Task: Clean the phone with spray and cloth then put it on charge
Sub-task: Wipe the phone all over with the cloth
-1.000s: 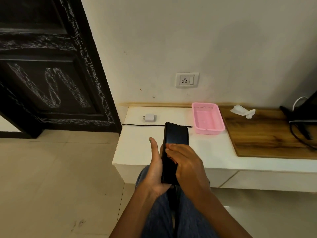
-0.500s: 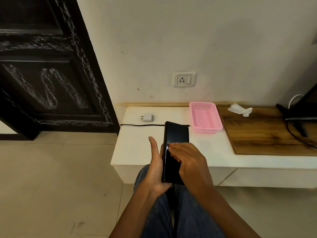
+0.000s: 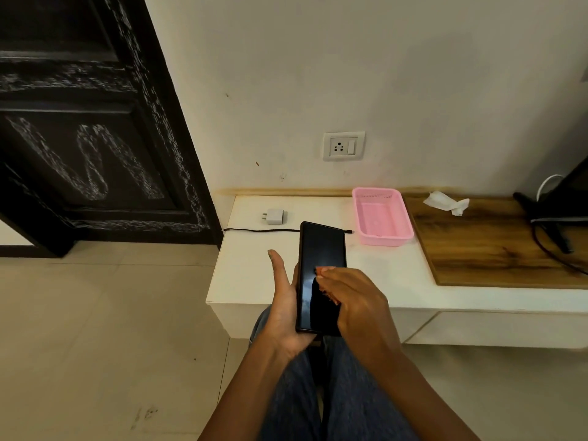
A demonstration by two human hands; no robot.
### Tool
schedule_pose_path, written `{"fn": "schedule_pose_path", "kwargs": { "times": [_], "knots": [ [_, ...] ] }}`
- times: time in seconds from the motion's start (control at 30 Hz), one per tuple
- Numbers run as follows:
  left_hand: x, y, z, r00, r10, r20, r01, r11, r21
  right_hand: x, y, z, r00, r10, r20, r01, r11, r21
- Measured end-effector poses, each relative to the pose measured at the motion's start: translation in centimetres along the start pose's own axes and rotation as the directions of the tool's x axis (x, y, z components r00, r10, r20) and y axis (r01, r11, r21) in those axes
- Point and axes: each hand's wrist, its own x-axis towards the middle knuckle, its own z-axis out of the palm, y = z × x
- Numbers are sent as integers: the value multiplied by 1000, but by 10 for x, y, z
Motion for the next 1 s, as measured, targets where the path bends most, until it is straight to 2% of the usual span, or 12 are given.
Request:
{"fn": "schedule_pose_path", "kwargs": {
  "times": [0.1, 0.37, 0.6, 0.8, 1.0],
  "knots": [
    [-1, 2, -4, 1000, 19, 7, -18, 999, -50, -16, -5, 0, 996, -62, 64, 62, 998, -7],
    [1, -2, 2, 1000, 27, -13, -27, 1000, -16, 2, 15, -9, 1000, -4, -12, 3, 997, -83],
    [-1, 3, -10, 999, 31, 8, -30, 996, -89, -19, 7, -5, 996, -82, 27, 84, 995, -46],
    [-3, 0, 2, 999, 49, 7, -48, 998, -49, 5, 22, -11, 1000, 23, 0, -23, 999, -43],
    [-2, 4, -7, 999, 34, -16, -35, 996, -76, -17, 6, -4, 996, -91, 21, 91, 995, -33]
  ]
}}
